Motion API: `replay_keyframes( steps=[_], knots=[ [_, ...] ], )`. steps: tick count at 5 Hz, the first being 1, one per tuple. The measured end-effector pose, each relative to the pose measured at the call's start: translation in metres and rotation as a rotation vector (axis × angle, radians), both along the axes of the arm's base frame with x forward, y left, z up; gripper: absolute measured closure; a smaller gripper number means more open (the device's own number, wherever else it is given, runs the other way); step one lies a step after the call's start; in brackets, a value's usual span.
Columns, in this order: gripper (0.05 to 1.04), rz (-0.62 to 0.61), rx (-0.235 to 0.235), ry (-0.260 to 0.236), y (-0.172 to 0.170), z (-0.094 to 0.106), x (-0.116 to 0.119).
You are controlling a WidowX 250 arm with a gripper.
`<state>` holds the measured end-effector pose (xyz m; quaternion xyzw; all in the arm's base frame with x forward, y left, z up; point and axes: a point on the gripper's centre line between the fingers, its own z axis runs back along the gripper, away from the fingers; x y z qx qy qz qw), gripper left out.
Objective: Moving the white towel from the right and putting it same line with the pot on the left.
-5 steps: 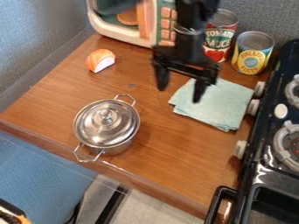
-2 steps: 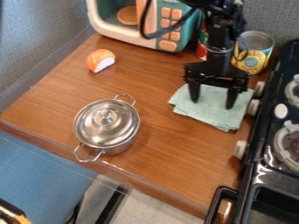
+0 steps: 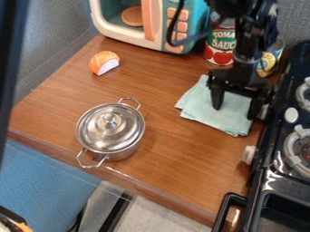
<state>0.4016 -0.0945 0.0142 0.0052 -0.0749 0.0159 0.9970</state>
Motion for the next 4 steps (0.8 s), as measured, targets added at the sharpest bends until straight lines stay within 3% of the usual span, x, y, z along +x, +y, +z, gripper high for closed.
replay_keyframes(
  steps=[1, 4],
  knots=[
    [0.082, -0.004, 0.061, 0.016, 0.011, -0.006, 0.005],
    [0.083, 0.063, 0.066, 0.039, 0.054, -0.010, 0.009]
  ],
)
